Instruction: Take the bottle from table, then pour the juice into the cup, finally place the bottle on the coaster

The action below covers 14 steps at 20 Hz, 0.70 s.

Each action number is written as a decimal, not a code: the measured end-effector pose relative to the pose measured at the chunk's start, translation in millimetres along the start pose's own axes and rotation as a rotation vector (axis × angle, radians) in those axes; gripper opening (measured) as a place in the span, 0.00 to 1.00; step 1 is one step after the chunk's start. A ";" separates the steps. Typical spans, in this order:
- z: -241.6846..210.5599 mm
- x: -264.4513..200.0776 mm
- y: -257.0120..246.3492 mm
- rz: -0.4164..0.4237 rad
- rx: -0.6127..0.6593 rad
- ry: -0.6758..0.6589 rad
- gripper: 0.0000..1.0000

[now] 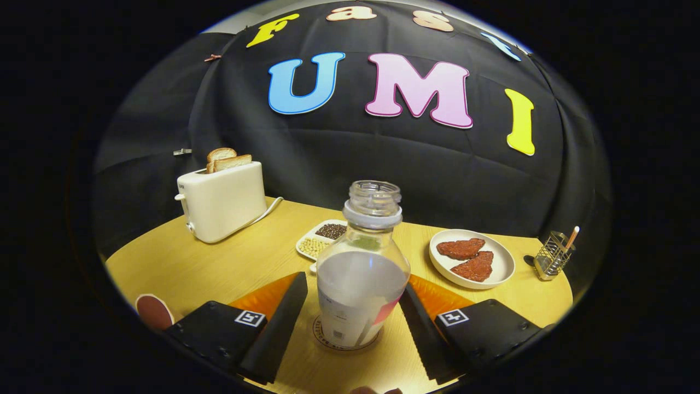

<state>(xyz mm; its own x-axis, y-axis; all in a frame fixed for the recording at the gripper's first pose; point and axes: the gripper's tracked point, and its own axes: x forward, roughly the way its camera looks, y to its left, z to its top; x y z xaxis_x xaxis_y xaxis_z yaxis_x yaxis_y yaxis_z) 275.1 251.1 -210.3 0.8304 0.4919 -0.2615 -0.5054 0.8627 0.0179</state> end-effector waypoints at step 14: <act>73.3 -132.1 -36.1 -0.178 0.021 -0.084 0.98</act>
<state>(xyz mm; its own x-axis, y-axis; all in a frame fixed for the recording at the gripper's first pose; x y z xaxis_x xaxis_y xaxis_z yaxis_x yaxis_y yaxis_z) 200.8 163.6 -105.7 0.9234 0.3386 -0.1806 -0.3444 0.9388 -0.0007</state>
